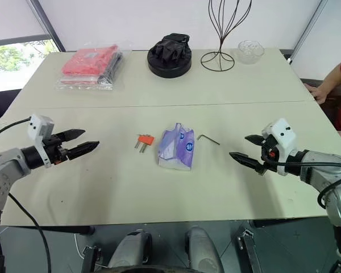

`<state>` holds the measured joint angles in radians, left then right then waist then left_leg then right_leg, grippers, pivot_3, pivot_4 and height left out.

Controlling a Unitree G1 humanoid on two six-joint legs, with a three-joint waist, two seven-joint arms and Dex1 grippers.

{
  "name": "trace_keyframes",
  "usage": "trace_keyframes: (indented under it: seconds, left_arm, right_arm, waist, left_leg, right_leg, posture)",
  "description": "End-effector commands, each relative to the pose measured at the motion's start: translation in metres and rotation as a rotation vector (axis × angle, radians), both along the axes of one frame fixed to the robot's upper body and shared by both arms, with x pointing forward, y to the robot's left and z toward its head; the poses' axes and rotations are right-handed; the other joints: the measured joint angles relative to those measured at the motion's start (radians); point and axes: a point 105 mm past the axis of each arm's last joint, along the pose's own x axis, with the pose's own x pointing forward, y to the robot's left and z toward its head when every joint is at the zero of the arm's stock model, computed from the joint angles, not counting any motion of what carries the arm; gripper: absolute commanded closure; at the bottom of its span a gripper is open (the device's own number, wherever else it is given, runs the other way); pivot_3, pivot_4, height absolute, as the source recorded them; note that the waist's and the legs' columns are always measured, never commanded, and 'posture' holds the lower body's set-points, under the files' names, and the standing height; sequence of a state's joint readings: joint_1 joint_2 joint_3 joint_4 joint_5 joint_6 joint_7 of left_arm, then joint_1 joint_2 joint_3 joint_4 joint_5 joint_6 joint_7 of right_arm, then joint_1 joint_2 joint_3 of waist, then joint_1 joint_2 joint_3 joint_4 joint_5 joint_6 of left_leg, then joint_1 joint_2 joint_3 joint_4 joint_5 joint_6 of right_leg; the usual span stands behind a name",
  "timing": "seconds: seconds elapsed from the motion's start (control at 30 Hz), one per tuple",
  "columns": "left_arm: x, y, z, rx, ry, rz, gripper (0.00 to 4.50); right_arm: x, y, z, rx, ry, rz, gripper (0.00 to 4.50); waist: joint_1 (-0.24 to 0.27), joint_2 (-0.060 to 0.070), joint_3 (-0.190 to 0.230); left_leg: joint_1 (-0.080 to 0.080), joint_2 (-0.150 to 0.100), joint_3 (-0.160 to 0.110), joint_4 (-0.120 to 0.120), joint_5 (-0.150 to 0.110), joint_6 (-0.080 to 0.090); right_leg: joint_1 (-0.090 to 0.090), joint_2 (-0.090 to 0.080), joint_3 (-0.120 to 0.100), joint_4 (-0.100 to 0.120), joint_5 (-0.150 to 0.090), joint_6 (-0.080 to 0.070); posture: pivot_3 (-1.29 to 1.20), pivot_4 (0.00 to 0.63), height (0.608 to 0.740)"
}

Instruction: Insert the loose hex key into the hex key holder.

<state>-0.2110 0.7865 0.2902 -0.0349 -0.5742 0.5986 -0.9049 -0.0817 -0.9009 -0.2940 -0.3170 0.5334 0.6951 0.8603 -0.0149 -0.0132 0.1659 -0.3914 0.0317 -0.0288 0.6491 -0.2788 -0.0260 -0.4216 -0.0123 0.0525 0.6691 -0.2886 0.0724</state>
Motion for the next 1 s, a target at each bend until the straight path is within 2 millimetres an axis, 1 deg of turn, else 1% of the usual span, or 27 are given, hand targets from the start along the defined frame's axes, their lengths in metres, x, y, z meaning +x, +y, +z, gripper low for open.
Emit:
trace_keyframes:
  seconds: [0.03, 0.37, 0.5, 0.57, 0.67, 0.77, 0.93, 1.0]
  left_arm:
    - [0.002, 0.002, 0.014, 0.027, -0.059, -0.003, 0.06]
    - [0.002, 0.001, 0.014, 0.042, -0.064, -0.020, 0.06]
    - [0.000, -0.006, 0.020, 0.079, -0.072, -0.098, 0.06]
    - [-0.005, -0.015, 0.025, 0.107, -0.069, -0.190, 0.06]
    - [-0.002, -0.022, 0.033, 0.182, -0.100, -0.283, 0.06]
    - [0.006, -0.026, 0.034, 0.223, -0.114, -0.329, 0.06]
    - [0.013, -0.038, 0.034, 0.271, -0.134, -0.409, 0.06]
    - [0.014, -0.044, 0.034, 0.266, -0.140, -0.430, 0.06]
  right_arm:
    - [0.001, 0.002, 0.013, -0.011, -0.063, 0.009, 0.35]
    - [0.004, 0.002, 0.014, -0.019, -0.077, 0.014, 0.35]
    - [0.000, 0.008, 0.010, -0.068, -0.069, 0.062, 0.35]
    - [-0.008, 0.017, 0.008, -0.112, -0.054, 0.139, 0.35]
    - [-0.018, 0.039, 0.007, -0.160, -0.063, 0.256, 0.35]
    - [-0.018, 0.058, 0.001, -0.192, -0.088, 0.311, 0.35]
    - [-0.017, 0.102, -0.005, -0.119, -0.150, 0.360, 0.35]
    - [-0.015, 0.115, -0.011, -0.151, -0.192, 0.374, 0.35]
  waist:
    - [0.000, 0.000, 0.000]
    - [0.000, 0.000, 0.000]
    - [0.000, 0.000, 0.000]
    - [0.000, 0.000, 0.000]
    - [0.001, 0.000, 0.000]
    - [-0.002, 0.000, 0.000]
    - [-0.004, 0.000, 0.000]
    - [-0.002, 0.000, 0.000]
  left_leg:
    - [0.000, 0.000, 0.000, 0.000, 0.000, 0.000]
    - [0.000, 0.000, 0.000, 0.000, 0.000, 0.000]
    - [0.000, 0.000, 0.000, 0.000, 0.000, 0.000]
    - [0.000, 0.000, 0.000, 0.000, 0.000, 0.000]
    - [0.000, 0.000, 0.000, 0.000, 0.000, 0.000]
    - [0.000, 0.000, 0.000, 0.000, 0.000, 0.000]
    - [0.000, 0.000, 0.000, 0.000, 0.000, 0.000]
    - [0.000, 0.000, 0.000, 0.001, 0.000, 0.000]
  right_leg:
    - [0.000, 0.000, 0.000, 0.000, 0.000, 0.000]
    - [0.000, 0.000, 0.000, 0.000, 0.000, 0.000]
    - [0.000, 0.000, 0.000, 0.000, 0.000, 0.000]
    - [0.000, 0.000, 0.000, 0.000, 0.000, 0.000]
    - [0.000, 0.000, 0.000, 0.000, 0.000, 0.000]
    - [0.000, 0.001, 0.000, 0.000, 0.000, 0.000]
    - [0.000, 0.002, 0.000, 0.000, 0.000, 0.000]
    - [0.000, 0.002, 0.000, 0.000, 0.000, 0.000]
  posture:
    - [0.00, 0.150, 0.740]
    - [0.00, 0.150, 0.740]
    - [0.00, 0.150, 0.740]
    - [0.00, 0.150, 0.740]
    - [0.00, 0.150, 0.740]
    - [0.00, 0.150, 0.740]
    - [0.00, 0.150, 0.740]
    - [0.00, 0.150, 0.740]
